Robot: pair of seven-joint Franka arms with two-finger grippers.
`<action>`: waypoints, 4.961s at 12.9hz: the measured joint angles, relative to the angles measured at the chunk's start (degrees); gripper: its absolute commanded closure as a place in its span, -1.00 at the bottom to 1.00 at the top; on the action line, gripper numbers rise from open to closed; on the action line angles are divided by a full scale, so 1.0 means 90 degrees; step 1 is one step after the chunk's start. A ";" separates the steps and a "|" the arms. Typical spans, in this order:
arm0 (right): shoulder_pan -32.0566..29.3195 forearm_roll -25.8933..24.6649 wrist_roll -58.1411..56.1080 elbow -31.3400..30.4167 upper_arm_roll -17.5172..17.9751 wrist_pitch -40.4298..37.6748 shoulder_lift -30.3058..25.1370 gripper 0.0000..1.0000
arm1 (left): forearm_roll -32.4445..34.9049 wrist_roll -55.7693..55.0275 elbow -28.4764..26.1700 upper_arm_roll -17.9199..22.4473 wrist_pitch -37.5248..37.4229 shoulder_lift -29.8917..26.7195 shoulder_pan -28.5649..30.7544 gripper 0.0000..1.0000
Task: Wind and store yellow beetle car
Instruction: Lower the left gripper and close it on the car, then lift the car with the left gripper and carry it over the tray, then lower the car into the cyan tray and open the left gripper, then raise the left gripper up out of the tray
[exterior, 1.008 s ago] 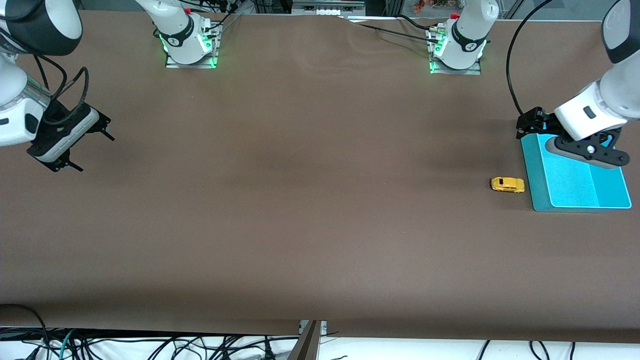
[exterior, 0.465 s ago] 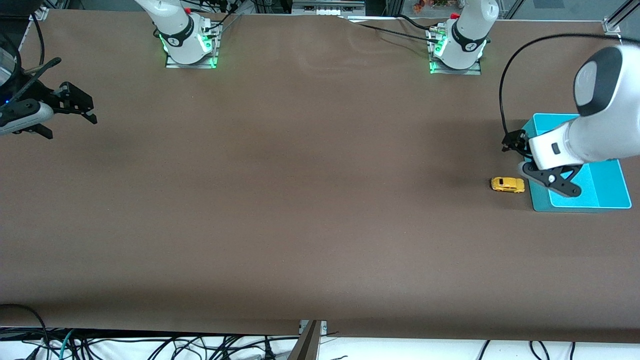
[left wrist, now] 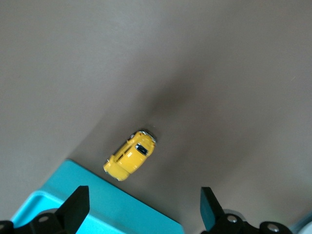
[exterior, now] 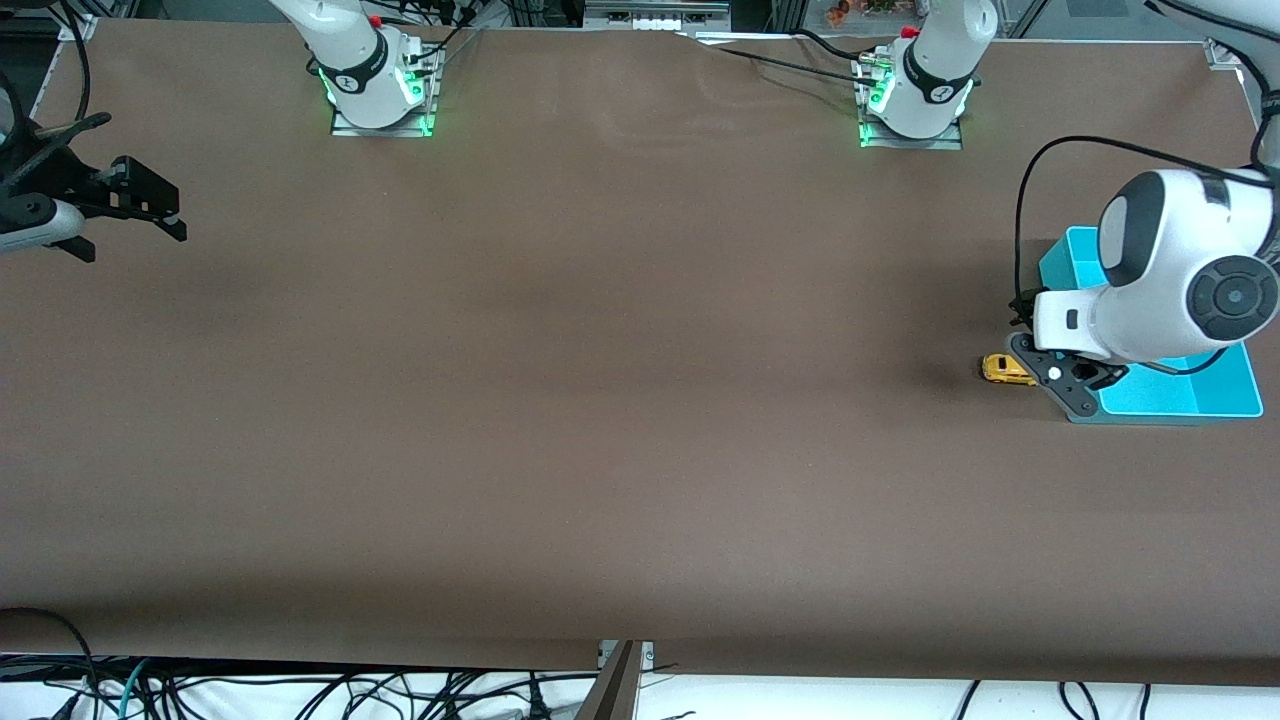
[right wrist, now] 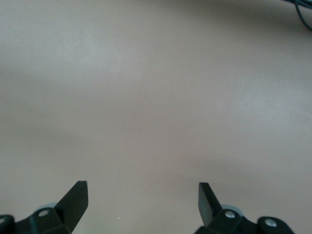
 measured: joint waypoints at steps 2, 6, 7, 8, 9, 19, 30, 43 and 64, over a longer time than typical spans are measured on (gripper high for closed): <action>0.0005 0.0000 0.0230 0.0001 -0.0001 -0.0046 0.0000 -1.00 | 0.0007 0.0944 -0.0546 0.0009 0.0918 0.0024 0.0270 -1.00; 0.0006 -0.0008 0.0384 0.0049 -0.0013 -0.0066 0.0001 -0.99 | 0.0007 0.2339 -0.1150 0.0017 0.2112 0.0321 0.0615 -0.99; 0.0007 -0.0027 0.0384 0.0110 -0.0013 -0.0153 0.0001 -0.99 | 0.0007 0.2556 -0.1179 0.0016 0.2241 0.0456 0.0644 -0.99; 0.0008 -0.0043 0.0384 0.0181 -0.0013 -0.0254 0.0001 -1.00 | 0.0007 0.2714 -0.1186 0.0015 0.2300 0.0579 0.0669 -0.99; 0.0009 -0.0062 0.0385 0.0257 -0.0013 -0.0299 0.0001 -0.99 | 0.0007 0.2873 -0.1188 0.0016 0.2364 0.0691 0.0700 -0.99; 0.0058 -0.0117 0.0498 0.0418 -0.0010 -0.0334 0.0340 -1.00 | 0.0007 0.3391 -0.1210 0.0018 0.2757 0.1189 0.0983 -0.62; 0.0081 -0.0060 0.0498 0.0713 -0.0017 -0.0338 0.0388 -0.99 | 0.0007 0.3829 -0.0923 -0.0365 0.2191 0.1079 0.1024 0.65; 0.0070 -0.0060 0.0498 0.0719 -0.0050 -0.0339 0.0390 -0.99 | 0.0677 0.5286 0.1289 -0.0180 -0.1310 0.0834 0.1680 0.61; 0.0068 -0.0060 0.0498 0.0719 -0.0057 -0.0340 0.0390 -1.00 | 0.0899 0.6475 -0.0449 -0.0311 0.1952 0.0888 0.3290 -1.00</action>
